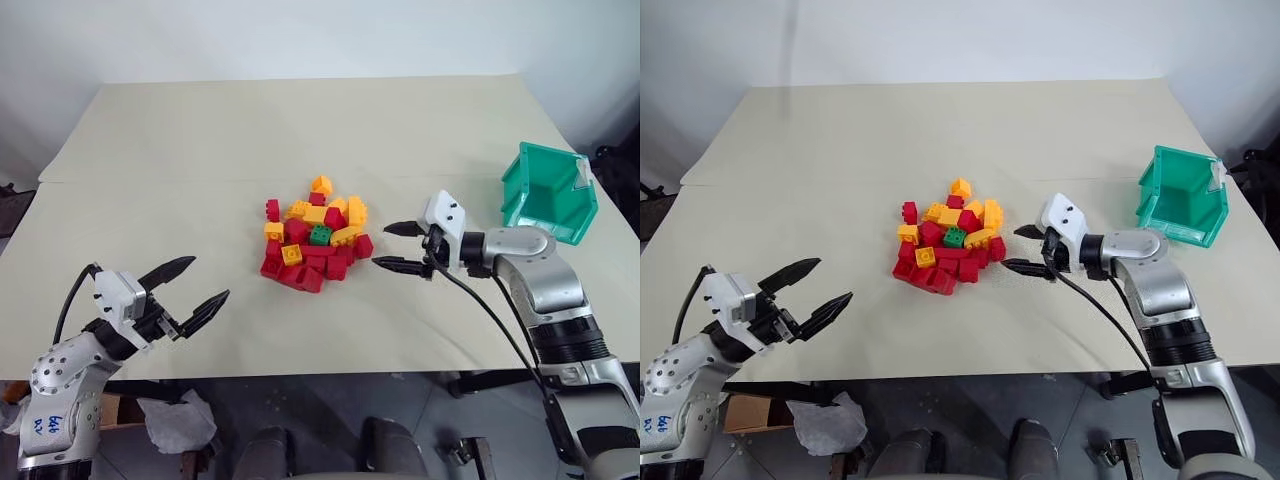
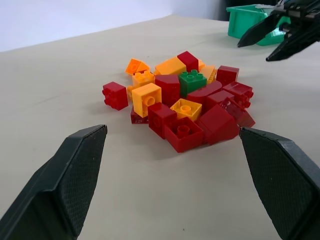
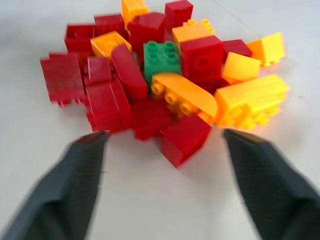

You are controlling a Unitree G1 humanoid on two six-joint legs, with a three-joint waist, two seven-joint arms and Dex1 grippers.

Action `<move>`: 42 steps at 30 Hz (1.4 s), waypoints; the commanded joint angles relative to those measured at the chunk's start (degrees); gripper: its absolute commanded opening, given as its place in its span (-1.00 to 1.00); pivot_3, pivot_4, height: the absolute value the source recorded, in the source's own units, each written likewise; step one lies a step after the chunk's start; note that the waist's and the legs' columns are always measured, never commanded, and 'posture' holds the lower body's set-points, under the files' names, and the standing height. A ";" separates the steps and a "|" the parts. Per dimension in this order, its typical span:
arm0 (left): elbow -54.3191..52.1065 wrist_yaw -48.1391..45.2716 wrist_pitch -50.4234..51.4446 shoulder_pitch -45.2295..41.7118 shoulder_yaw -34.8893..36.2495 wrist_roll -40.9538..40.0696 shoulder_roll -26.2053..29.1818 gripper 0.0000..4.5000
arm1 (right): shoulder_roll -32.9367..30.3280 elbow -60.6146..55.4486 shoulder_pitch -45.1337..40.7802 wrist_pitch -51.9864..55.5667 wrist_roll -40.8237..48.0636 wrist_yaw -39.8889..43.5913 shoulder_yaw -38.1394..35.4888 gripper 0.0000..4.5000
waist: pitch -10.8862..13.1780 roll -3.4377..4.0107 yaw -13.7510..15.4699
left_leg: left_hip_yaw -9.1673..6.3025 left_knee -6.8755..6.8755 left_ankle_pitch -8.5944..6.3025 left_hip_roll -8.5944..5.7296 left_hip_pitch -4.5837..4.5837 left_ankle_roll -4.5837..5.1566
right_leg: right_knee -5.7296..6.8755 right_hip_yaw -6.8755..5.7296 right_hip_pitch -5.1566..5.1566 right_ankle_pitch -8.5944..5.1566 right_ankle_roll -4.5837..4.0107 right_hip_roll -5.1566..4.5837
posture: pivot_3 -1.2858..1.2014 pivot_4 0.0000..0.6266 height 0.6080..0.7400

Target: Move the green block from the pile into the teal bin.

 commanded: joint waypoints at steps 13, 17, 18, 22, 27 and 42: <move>-0.51 -0.51 0.39 -1.32 -0.43 -0.14 0.59 1.00 | 11.64 7.83 -14.64 15.61 0.13 -6.08 6.10 0.97 | 0.00 0.00 0.00 | -0.02 0.02 -0.01 0.01 -0.03 -0.02 | 0.03 0.03 -0.05 0.01 -0.01 0.04 | 0.03 -0.52 1.00; -0.87 -0.27 0.14 -0.72 -0.22 -0.10 0.35 1.00 | 13.53 13.30 -16.81 11.98 -1.89 -8.31 5.82 0.97 | 0.00 0.00 -0.17 | -0.01 0.02 -0.02 0.03 -0.03 -0.03 | 0.04 0.03 -0.07 0.01 -0.01 0.07 | 0.03 -0.52 1.00; -1.02 -0.16 0.07 -0.50 -0.14 -0.09 0.28 1.00 | 14.04 14.80 -17.44 11.02 -2.38 -8.94 5.66 0.97 | 0.00 0.00 -0.23 | 0.01 0.01 -0.02 0.04 -0.03 -0.04 | 0.04 0.04 -0.10 0.01 -0.01 0.08 | 0.03 -0.52 1.00; -1.08 0.02 -0.17 -0.20 -0.11 -0.05 0.16 1.00 | 15.48 19.55 -19.47 8.32 -3.59 -9.53 5.50 0.97 | 0.00 0.00 -0.26 | 0.03 0.00 -0.03 0.06 -0.03 -0.05 | 0.04 0.07 -0.12 0.01 -0.01 0.10 | 0.03 -0.52 1.00; -1.26 0.39 -0.49 -0.11 -0.23 0.05 -0.16 1.00 | 17.69 24.63 -21.87 5.38 -4.64 -10.14 5.27 0.97 | 0.00 0.00 -0.28 | 0.04 0.00 -0.03 0.08 -0.03 -0.05 | 0.05 0.09 -0.12 0.01 -0.01 0.12 | 0.03 -0.52 1.00; -1.44 0.89 -1.04 -0.16 -0.40 0.26 -0.78 1.00 | 17.47 33.22 -24.72 -2.89 -10.21 -4.91 8.01 0.27 | 0.00 0.01 -0.31 | 0.05 0.01 -0.04 0.13 -0.02 -0.07 | 0.04 0.11 -0.12 0.01 -0.02 0.19 | 0.03 -0.52 1.00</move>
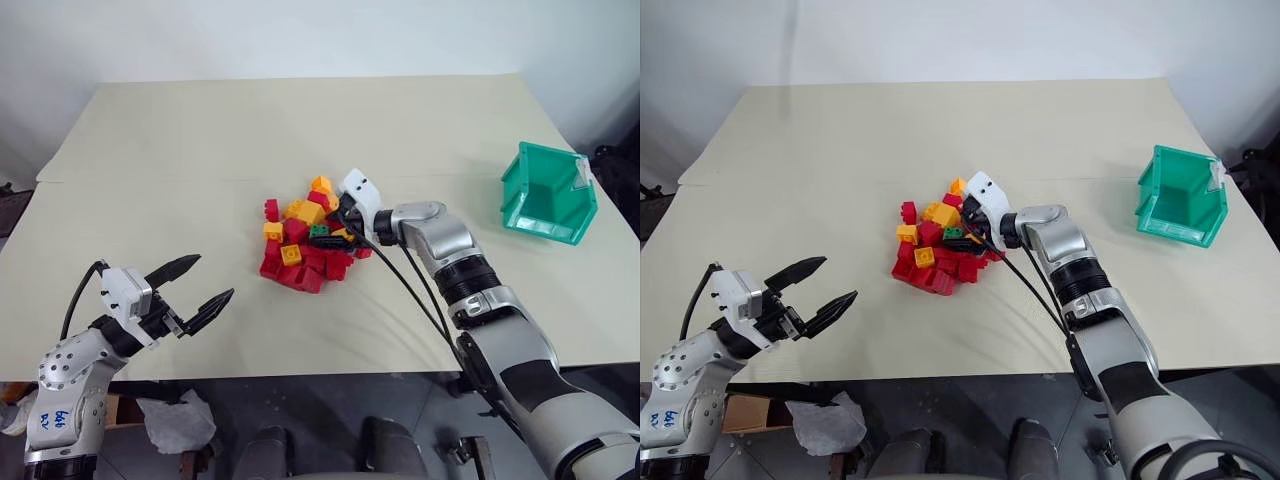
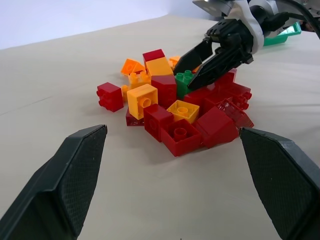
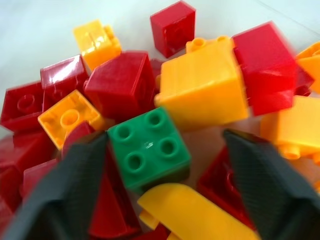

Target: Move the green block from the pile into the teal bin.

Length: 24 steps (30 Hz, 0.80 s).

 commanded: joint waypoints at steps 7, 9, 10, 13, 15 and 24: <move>-1.99 0.47 -0.89 0.45 0.61 -0.32 -0.28 1.00 | -0.72 2.65 -3.24 -4.27 -2.66 5.27 0.79 0.11 | 0.00 0.00 0.00 | 0.01 0.01 -0.03 0.09 0.01 -0.05 | -0.01 0.02 0.00 0.02 -0.03 0.10 | 0.03 -0.52 1.00; -1.96 0.47 -0.92 0.40 0.60 -0.31 -0.27 1.00 | -0.39 3.64 -3.67 -5.11 -2.63 5.04 0.21 0.03 | 0.00 0.00 -0.01 | 0.02 0.01 -0.03 0.10 0.01 -0.06 | -0.01 0.03 0.00 0.02 -0.04 0.11 | 0.03 -0.52 1.00; -1.95 0.48 -0.92 0.36 0.59 -0.32 -0.27 1.00 | -0.29 4.03 -3.83 -5.48 -2.52 5.02 -0.04 -0.05 | 0.00 0.00 -0.01 | 0.02 0.01 -0.03 0.10 0.01 -0.06 | -0.01 0.03 0.00 0.02 -0.04 0.11 | 0.03 -0.52 1.00; -1.94 0.46 -0.86 0.07 0.49 -0.39 -0.20 1.00 | -0.17 4.79 -4.16 -6.88 -1.94 4.67 -1.21 -0.36 | 0.00 0.00 0.00 | 0.02 0.01 -0.04 0.13 0.01 -0.07 | -0.02 0.04 0.00 0.02 -0.04 0.13 | 0.03 -0.52 1.00; -2.20 0.40 -0.79 -0.17 0.23 -0.44 -0.15 1.00 | -0.57 3.75 -3.70 -7.15 -1.12 4.82 -2.50 -0.36 | 0.00 0.00 -0.01 | 0.03 0.01 -0.05 0.14 0.01 -0.08 | -0.02 0.04 0.00 0.02 -0.05 0.15 | 0.03 -0.52 1.00; -5.27 -1.44 1.68 -4.35 -4.56 -1.34 0.23 1.00 | -9.76 -19.60 8.45 -5.19 11.39 10.49 -15.43 -0.36 | 0.01 -0.01 0.64 | 0.03 0.02 -0.07 0.22 -0.02 -0.11 | -0.09 0.03 0.00 0.04 -0.07 0.21 | 0.03 -0.52 1.00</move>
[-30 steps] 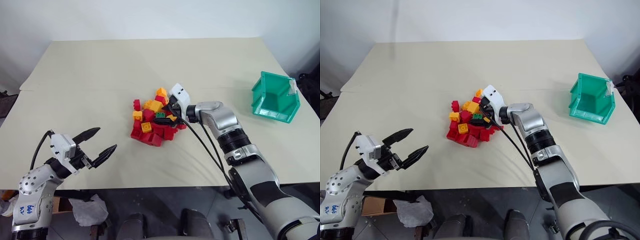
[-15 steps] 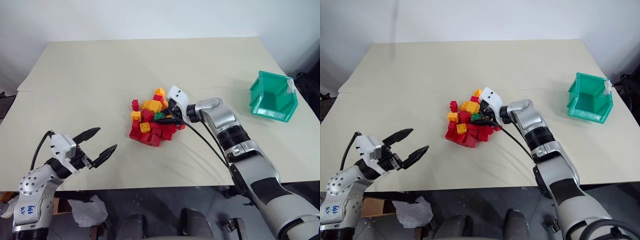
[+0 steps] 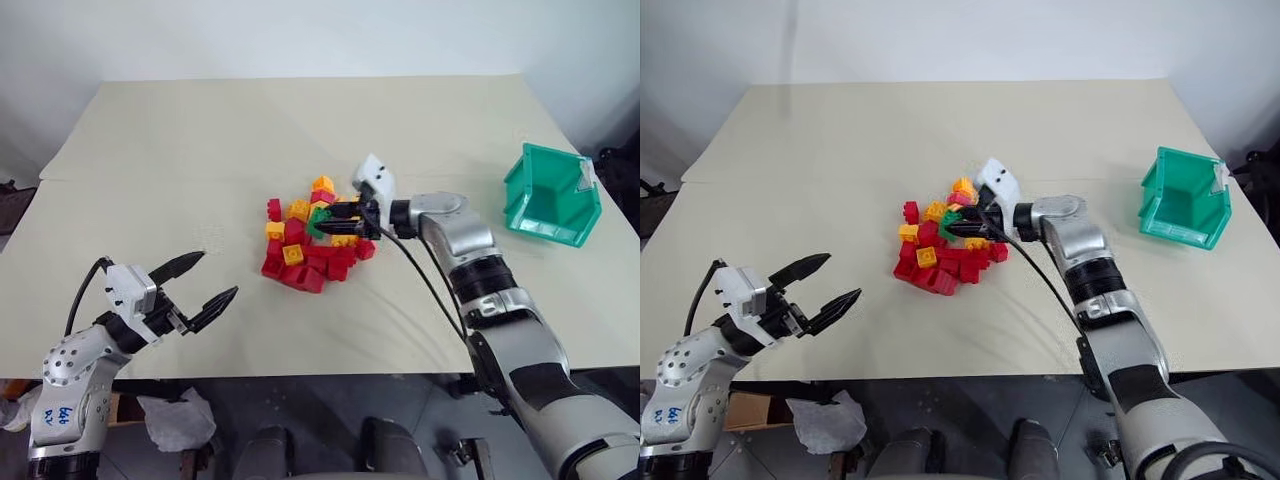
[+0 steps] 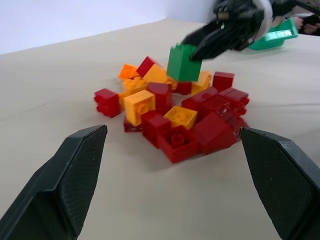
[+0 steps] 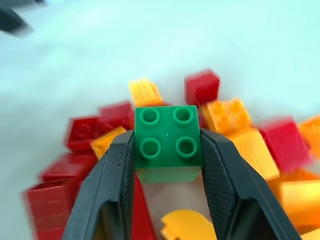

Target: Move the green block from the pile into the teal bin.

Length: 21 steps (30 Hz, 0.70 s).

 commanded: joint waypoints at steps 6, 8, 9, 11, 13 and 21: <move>-6.25 -4.44 4.60 -6.61 -8.66 -2.21 0.50 1.00 | -13.80 -17.25 11.48 4.02 11.96 -8.15 -22.51 -0.36 | 0.02 -0.02 1.27 | 0.07 0.03 -0.02 0.02 -0.03 0.00 | -0.09 0.01 0.01 0.01 -0.01 0.04 | 0.03 -0.52 1.00; -6.93 -5.34 5.61 -8.23 -11.06 -2.11 0.12 1.00 | -16.56 -16.47 13.09 1.93 11.75 -11.62 -26.82 -0.36 | 0.02 -0.02 1.16 | 0.14 0.03 -0.02 0.11 0.00 -0.01 | -0.09 0.01 0.01 0.03 -0.06 0.11 | 0.03 -0.52 1.00; -7.02 -5.48 5.80 -8.85 -11.81 -2.02 -0.18 1.00 | -17.68 -15.67 13.70 0.38 11.34 -12.90 -28.29 -0.36 | 0.02 -0.02 1.15 | 0.17 0.03 -0.02 0.11 0.00 -0.01 | -0.10 0.03 0.01 0.03 -0.06 0.11 | 0.03 -0.52 1.00; -6.66 -5.44 6.16 -9.94 -12.69 -2.04 -0.87 1.00 | -19.75 -12.32 14.20 -2.03 10.28 -16.75 -31.05 -0.36 | 0.02 -0.02 1.10 | 0.27 0.03 -0.02 0.12 0.05 -0.01 | -0.11 0.11 0.01 0.04 -0.07 0.12 | 0.03 -0.52 1.00; -5.77 -5.59 6.03 -10.86 -13.29 -1.57 -1.45 1.00 | -22.70 -5.72 13.62 -6.11 6.53 -22.46 -32.04 -0.36 | 0.02 -0.02 1.15 | 0.36 0.03 -0.02 0.14 0.09 -0.01 | -0.11 0.16 0.01 0.04 -0.07 0.13 | 0.03 -0.52 1.00; -3.09 -6.34 6.12 -13.49 -13.41 -1.85 -2.38 1.00 | -28.28 23.49 3.04 -17.05 -3.90 -37.26 -27.41 -0.36 | 0.04 0.02 0.43 | 0.54 0.07 -0.02 0.19 0.10 0.00 | -0.16 0.30 -0.01 0.05 -0.10 0.17 | 0.03 -0.52 1.00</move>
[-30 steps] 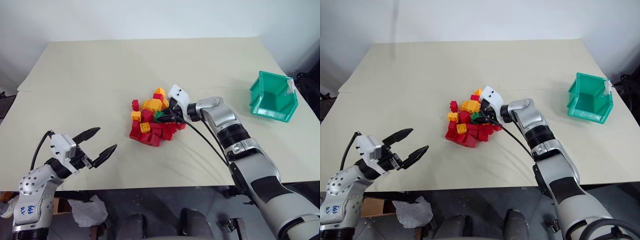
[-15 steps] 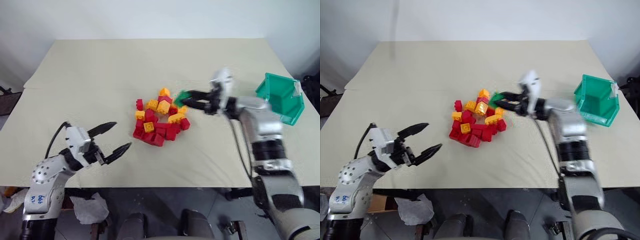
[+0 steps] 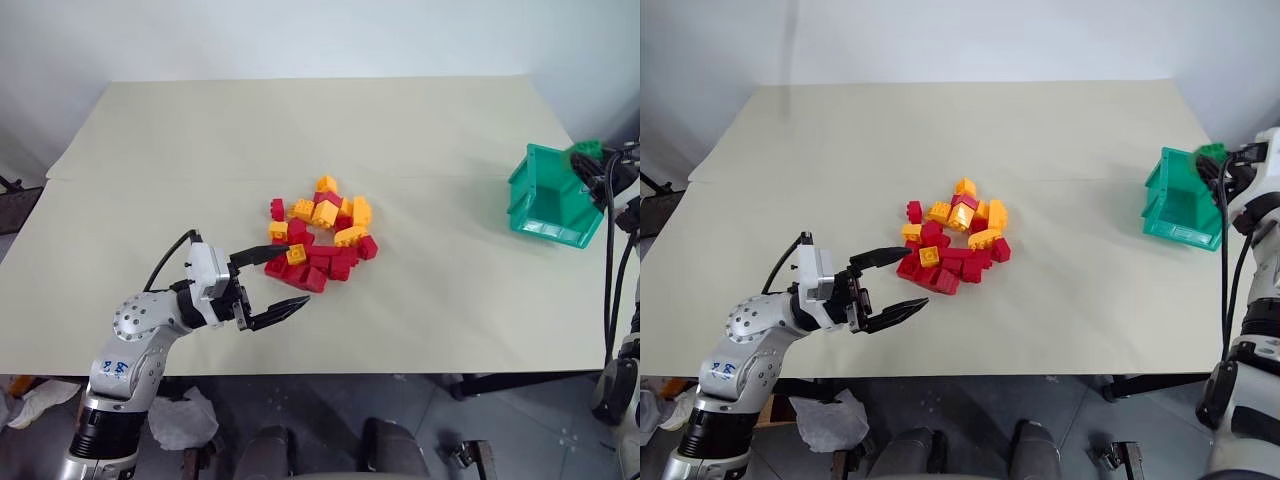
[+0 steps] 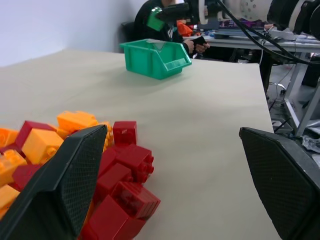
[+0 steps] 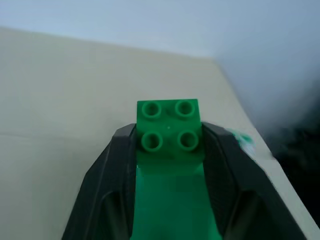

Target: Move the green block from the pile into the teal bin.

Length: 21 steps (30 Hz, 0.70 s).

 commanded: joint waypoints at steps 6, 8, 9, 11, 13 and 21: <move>-1.79 0.01 0.52 -1.30 0.63 -1.51 -0.71 1.00 | -1.09 18.19 -9.62 -8.30 -3.76 -4.23 3.70 -0.36 | 0.01 0.03 -0.82 | -0.01 -0.02 0.00 0.02 -0.01 0.00 | -0.01 0.00 0.00 0.00 0.00 0.00 | 0.03 -0.52 1.00; -2.24 0.26 0.50 -1.04 1.01 -1.55 -0.88 1.00 | -1.20 20.34 -10.55 -9.21 -4.15 -5.11 4.24 -0.36 | 0.02 0.03 -0.78 | -0.01 -0.02 0.00 0.02 -0.02 0.00 | -0.02 0.00 0.00 0.00 0.00 0.00 | 0.03 -0.52 1.00; -2.44 0.38 0.49 -0.91 1.22 -1.58 -0.95 1.00 | -1.31 21.05 -10.90 -9.59 -4.23 -5.64 4.34 -0.36 | 0.02 0.03 -0.71 | -0.01 -0.02 0.00 0.02 -0.02 0.00 | -0.01 0.00 0.00 0.00 0.00 0.00 | 0.03 -0.52 1.00; -2.79 0.79 0.47 -0.66 1.86 -1.80 -1.07 1.00 | -1.26 21.93 -11.58 -11.02 -4.22 -6.57 4.23 -0.03 | 0.02 0.04 -0.69 | -0.02 -0.01 0.00 0.02 -0.04 0.00 | -0.02 0.00 0.00 0.00 0.00 -0.01 | 0.03 -0.52 1.00; -3.29 1.44 0.56 -0.47 2.47 -2.26 -1.35 1.00 | -1.20 22.45 -11.99 -11.78 -4.25 -6.27 4.35 0.24 | 0.03 0.05 -0.77 | -0.02 0.00 0.00 0.02 -0.04 0.00 | -0.02 0.00 0.00 0.00 0.00 -0.01 | 0.03 -0.52 1.00; -4.20 3.76 1.21 -1.11 4.05 -4.56 -2.59 1.00 | -2.47 20.49 -11.57 -14.87 -2.92 2.91 4.17 0.97 | 0.04 0.06 -0.72 | -0.02 0.01 0.00 0.04 -0.04 0.00 | -0.02 0.00 0.00 0.00 0.00 0.01 | 0.03 -0.52 1.00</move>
